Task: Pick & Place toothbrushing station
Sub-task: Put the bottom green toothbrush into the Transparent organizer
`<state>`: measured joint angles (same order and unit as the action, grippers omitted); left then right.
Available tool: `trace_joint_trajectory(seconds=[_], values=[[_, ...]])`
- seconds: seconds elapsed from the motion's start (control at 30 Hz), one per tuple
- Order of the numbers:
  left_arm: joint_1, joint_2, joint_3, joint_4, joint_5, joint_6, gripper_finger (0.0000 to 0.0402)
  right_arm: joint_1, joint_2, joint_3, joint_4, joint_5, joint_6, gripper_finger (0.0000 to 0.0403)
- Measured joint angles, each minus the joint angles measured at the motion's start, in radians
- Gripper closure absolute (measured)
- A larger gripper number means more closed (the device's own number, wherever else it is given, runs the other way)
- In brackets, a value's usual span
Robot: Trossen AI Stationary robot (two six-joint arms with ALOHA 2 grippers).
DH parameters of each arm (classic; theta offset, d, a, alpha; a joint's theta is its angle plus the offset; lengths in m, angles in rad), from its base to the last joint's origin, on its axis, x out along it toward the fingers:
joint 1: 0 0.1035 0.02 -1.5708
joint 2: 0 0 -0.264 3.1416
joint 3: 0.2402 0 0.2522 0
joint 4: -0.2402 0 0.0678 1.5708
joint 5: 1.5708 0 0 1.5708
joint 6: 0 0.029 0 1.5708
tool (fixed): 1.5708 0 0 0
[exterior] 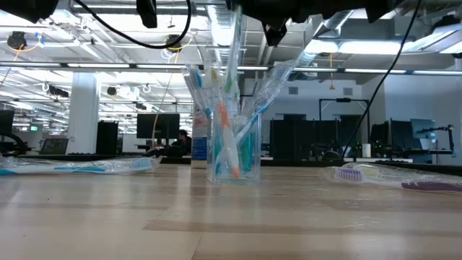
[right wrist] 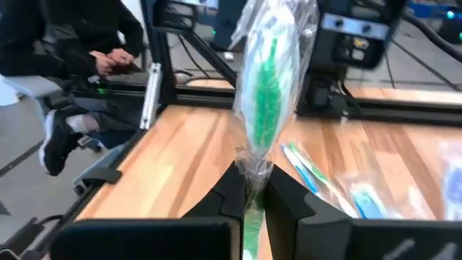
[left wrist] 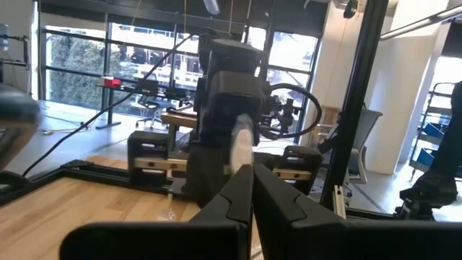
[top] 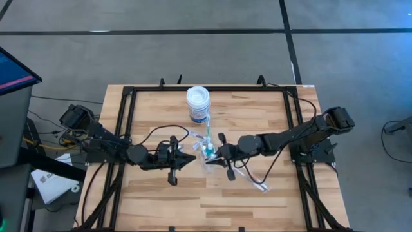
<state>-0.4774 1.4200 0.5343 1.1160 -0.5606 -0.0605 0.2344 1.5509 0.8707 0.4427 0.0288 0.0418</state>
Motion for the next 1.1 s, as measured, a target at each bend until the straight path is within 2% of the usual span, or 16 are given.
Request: trace_joint_trajectory(seconds=[0.6,0.9,1.1], values=[[0.0,0.0,0.0,0.0,0.0,0.0,0.0401,-0.04,0.001,-0.039,-0.02,0.024,0.045,0.0384],[0.0,0.0,0.0,0.0,0.0,0.0,0.0401,-0.039,0.086,-0.039,0.013,0.024,0.045,0.0384],[0.0,0.0,0.0,0.0,0.0,0.0,0.0401,-0.04,0.092,-0.039,0.007,0.024,0.047,0.0382]])
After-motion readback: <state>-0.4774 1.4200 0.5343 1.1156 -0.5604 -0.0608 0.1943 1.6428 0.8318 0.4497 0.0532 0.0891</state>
